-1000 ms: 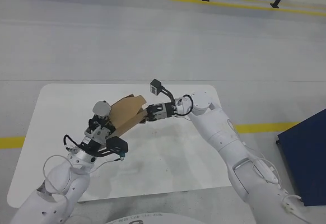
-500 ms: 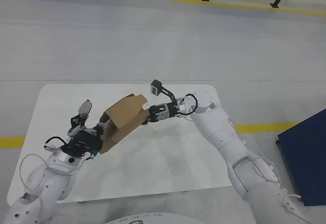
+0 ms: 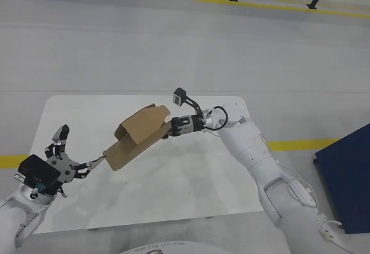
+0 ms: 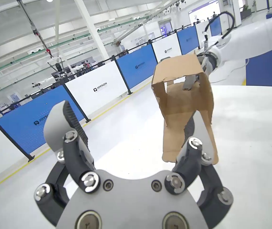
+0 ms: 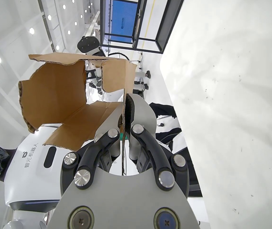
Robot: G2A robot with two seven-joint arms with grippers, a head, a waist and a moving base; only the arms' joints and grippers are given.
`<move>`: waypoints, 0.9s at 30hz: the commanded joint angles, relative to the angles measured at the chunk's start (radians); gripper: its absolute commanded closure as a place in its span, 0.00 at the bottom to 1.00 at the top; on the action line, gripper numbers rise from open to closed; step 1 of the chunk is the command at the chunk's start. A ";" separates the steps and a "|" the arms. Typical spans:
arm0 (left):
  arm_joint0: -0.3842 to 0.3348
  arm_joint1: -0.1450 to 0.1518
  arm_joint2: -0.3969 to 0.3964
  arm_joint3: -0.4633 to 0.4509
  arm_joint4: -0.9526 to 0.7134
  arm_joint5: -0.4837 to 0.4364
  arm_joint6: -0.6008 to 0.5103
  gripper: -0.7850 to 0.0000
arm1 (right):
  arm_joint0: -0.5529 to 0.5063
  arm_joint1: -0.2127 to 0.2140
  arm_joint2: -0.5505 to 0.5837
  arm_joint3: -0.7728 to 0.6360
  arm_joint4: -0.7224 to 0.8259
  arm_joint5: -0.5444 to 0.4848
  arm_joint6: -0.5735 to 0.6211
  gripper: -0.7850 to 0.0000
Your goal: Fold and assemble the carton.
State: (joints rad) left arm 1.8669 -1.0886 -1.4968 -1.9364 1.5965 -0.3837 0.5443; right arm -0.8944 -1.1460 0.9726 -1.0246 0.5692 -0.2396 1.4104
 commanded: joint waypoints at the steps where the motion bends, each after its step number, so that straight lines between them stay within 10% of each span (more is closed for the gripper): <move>1: 0.000 0.000 0.000 0.000 0.000 0.000 0.000 0.00 | 0.000 0.000 0.000 0.000 0.000 0.000 0.000 1.00; 5: 0.005 -0.001 0.029 0.007 -0.118 -0.103 -0.073 0.00 | -0.011 0.000 0.000 -0.010 -0.011 0.003 -0.043 1.00; 11: 0.004 0.035 -0.019 0.045 -0.913 -0.599 -0.498 0.00 | -0.050 0.001 0.005 -0.051 -0.076 -0.007 -0.199 1.00; 20: -0.151 0.156 -0.084 -0.004 -2.172 -0.116 -1.661 0.00 | -0.097 0.007 0.020 -0.122 -0.143 -0.041 -0.298 1.00; 27: -0.151 0.156 -0.084 -0.004 -2.172 -0.116 -1.661 0.00 | -0.103 0.009 0.026 -0.127 -0.139 -0.046 -0.298 1.00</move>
State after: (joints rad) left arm 1.7163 -0.9329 -1.5807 -1.9407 -0.6571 -0.4820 -1.2058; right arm -0.9976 -1.1375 0.9986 -1.1513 0.4303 -0.2857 1.1121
